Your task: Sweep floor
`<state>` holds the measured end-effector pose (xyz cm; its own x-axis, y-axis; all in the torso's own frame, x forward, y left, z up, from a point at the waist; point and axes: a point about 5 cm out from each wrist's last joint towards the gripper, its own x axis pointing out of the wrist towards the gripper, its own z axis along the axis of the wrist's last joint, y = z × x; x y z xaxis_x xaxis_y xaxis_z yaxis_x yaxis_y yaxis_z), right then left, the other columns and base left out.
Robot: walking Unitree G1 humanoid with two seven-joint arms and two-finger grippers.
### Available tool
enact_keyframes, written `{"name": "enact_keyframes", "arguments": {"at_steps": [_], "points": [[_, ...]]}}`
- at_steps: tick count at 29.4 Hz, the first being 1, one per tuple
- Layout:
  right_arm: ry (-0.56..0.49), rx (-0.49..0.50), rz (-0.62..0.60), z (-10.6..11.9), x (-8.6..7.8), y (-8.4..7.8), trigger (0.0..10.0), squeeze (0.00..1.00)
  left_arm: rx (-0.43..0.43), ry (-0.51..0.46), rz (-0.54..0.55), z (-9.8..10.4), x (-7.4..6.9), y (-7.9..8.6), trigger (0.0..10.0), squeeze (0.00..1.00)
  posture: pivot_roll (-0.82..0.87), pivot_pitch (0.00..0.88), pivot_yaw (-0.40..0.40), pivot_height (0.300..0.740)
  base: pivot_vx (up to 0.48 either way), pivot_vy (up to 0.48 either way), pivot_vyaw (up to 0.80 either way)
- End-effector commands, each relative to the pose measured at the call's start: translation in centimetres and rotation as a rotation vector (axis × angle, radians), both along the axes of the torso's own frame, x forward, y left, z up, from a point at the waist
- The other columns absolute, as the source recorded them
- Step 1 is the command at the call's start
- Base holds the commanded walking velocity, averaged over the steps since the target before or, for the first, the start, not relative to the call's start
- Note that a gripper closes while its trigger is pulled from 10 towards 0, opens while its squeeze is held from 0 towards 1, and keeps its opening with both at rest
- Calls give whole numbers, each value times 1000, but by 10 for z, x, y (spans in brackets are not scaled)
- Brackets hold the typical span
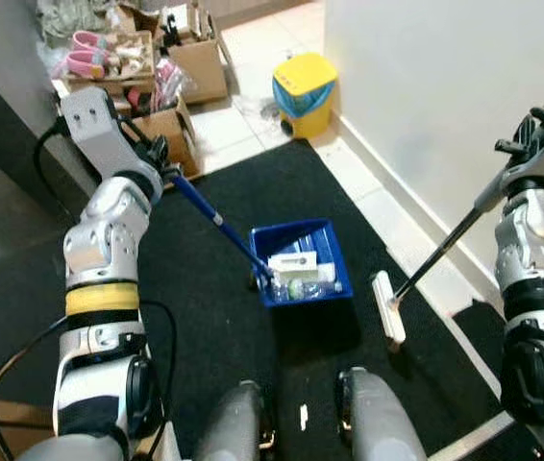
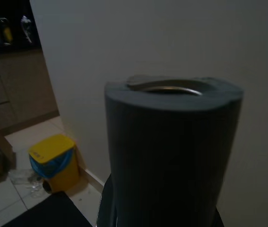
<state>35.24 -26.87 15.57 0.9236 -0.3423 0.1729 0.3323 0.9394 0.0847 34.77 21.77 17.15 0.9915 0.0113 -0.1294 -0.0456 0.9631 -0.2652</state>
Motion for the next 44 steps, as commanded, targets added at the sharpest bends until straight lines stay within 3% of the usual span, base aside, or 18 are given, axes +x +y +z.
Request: {"name": "enact_keyframes", "arguments": {"at_steps": [1,38,44], "points": [[-38,-11,3,9,3,2,10000,0,-13,-64,-13,12,2,-4,10000,0,-48,0,54,740,255,-364,0],[-34,-13,9,8,4,3,10000,0,-8,-60,-13,10,2,-3,10000,0,-43,0,53,740,249,-315,0],[-31,-12,9,7,4,3,10000,0,-11,-61,-10,9,1,-3,10000,0,-41,0,51,740,0,-313,0]]}}
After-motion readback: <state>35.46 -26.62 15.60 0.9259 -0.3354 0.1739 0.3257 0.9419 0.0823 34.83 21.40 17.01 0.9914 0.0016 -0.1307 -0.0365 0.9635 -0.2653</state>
